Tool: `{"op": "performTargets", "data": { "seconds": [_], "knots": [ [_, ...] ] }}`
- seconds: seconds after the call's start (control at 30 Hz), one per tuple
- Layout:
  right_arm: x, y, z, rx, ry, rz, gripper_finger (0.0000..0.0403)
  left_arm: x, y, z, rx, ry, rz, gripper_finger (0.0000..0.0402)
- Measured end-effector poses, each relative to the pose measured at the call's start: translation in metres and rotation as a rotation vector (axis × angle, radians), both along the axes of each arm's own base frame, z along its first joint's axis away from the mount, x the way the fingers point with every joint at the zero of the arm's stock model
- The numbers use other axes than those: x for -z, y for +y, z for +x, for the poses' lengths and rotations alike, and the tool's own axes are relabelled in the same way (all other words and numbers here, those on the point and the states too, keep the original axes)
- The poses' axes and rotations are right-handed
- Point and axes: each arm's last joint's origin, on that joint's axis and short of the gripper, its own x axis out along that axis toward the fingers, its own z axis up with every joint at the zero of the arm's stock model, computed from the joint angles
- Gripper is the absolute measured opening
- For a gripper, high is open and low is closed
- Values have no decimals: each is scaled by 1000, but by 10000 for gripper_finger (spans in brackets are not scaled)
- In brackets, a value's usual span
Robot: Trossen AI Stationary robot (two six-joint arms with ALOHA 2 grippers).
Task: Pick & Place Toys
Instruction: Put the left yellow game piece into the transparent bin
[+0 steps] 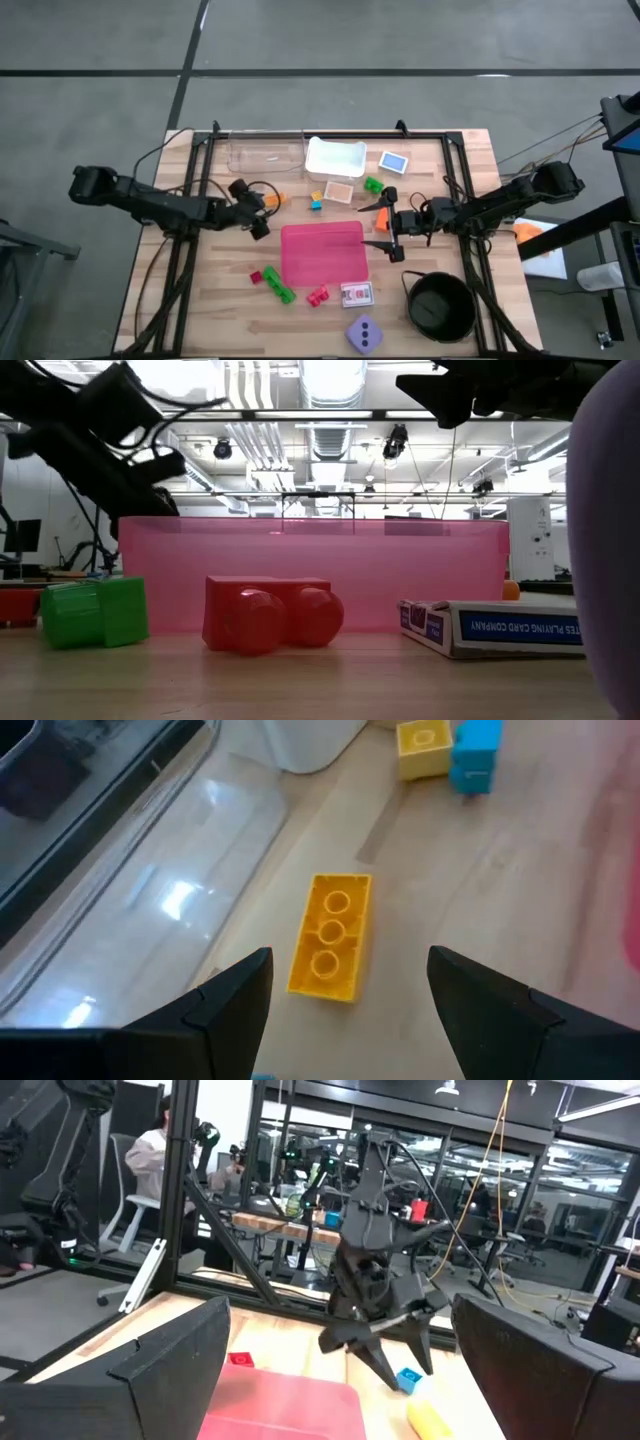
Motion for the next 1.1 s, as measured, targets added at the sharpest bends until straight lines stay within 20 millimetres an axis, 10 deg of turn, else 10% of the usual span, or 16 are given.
{"op": "performTargets", "data": {
  "seconds": [1.1],
  "knots": [
    [0, 0, 0, 0, 3, -4, 380, 21, 32, 17, 55, 67, -47, 268]
  ]
}}
